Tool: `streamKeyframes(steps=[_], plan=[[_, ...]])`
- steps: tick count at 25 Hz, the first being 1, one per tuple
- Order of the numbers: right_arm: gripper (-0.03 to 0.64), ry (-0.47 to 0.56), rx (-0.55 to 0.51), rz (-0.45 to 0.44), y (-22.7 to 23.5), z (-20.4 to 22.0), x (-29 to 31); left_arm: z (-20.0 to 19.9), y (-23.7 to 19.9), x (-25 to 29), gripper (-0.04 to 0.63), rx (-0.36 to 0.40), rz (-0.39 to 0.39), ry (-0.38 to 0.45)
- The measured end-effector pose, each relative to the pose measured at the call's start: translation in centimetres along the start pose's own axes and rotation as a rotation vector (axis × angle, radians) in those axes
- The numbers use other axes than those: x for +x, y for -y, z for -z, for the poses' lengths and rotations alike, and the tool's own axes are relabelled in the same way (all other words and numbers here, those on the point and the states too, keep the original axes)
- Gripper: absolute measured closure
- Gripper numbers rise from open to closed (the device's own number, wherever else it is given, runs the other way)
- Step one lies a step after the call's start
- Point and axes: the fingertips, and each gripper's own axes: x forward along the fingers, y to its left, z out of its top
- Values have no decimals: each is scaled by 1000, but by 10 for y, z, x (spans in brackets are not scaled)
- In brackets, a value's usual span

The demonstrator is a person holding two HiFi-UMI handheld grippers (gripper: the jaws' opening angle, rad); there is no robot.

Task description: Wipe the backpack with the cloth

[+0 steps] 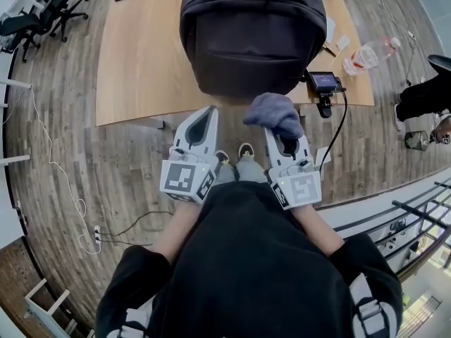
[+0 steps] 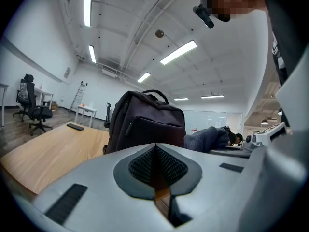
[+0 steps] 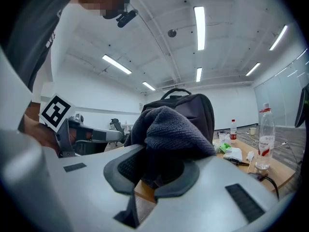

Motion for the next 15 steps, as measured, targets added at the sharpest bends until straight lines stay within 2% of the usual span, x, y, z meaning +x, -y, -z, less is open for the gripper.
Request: streamKeyframes(steps=[9, 15], plan=[[563, 11, 15, 1, 30, -2, 10, -7, 2, 26, 580, 20, -10, -6], [563, -35, 37, 2, 57, 17, 16, -5, 9, 51, 580, 30, -27, -23]])
